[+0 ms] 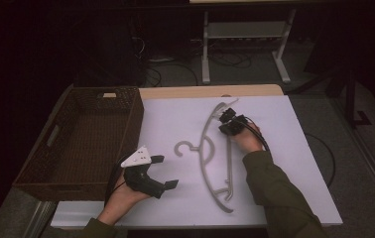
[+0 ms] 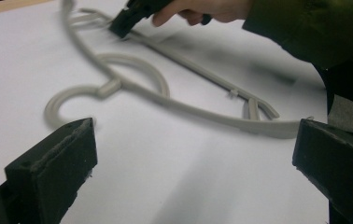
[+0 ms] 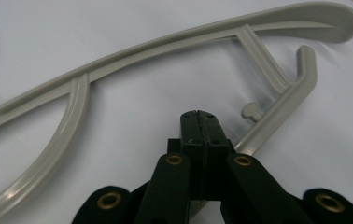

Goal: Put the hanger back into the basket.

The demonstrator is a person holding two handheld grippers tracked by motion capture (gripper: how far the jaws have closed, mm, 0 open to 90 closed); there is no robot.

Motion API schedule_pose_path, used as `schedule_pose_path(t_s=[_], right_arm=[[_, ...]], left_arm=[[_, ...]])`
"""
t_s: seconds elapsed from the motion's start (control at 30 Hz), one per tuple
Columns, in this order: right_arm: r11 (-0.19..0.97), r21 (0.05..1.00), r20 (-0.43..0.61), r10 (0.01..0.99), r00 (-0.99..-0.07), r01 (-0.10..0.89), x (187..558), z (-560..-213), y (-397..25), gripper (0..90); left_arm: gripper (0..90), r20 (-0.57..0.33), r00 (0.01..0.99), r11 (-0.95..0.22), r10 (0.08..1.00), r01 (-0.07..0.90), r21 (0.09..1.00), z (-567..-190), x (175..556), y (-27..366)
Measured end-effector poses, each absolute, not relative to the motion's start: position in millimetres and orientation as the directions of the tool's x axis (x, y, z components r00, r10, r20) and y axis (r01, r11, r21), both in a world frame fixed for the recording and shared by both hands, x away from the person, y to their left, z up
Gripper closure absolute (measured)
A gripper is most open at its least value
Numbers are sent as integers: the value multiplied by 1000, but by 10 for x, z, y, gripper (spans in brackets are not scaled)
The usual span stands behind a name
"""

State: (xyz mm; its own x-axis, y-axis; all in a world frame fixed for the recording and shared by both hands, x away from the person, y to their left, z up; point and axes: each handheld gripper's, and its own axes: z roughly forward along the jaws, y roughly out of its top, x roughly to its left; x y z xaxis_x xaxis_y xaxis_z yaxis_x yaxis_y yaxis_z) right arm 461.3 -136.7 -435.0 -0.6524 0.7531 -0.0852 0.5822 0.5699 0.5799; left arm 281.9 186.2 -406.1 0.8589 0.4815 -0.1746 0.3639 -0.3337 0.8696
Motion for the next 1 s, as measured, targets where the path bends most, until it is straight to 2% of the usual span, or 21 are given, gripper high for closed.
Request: schedule_pose_path(t_s=[0.17,0.43,0.6,0.77,1.0], right_arm=[[523,592,-58,786,-615,613,4540,-4389,-1654,898],[515,674,-44,744,-667,530,4178,-4189,-1822,897],[557,651,-47,708,-705,516,3825,-4157,-1975,898],[565,639,-7,683,-730,522,3485,-4181,-2108,897],[607,621,42,606,-794,496,3141,-4276,-2022,897]], left_arm=[[0,-176,861,-337,477,364,868,-4069,2820,1835],[0,-178,857,-336,483,369,866,-4069,2821,1854],[0,-174,860,-336,480,364,869,-4063,2812,1844],[0,-175,858,-339,483,367,866,-4065,2809,1841],[0,-173,858,-342,484,367,865,-4068,2813,1848]])
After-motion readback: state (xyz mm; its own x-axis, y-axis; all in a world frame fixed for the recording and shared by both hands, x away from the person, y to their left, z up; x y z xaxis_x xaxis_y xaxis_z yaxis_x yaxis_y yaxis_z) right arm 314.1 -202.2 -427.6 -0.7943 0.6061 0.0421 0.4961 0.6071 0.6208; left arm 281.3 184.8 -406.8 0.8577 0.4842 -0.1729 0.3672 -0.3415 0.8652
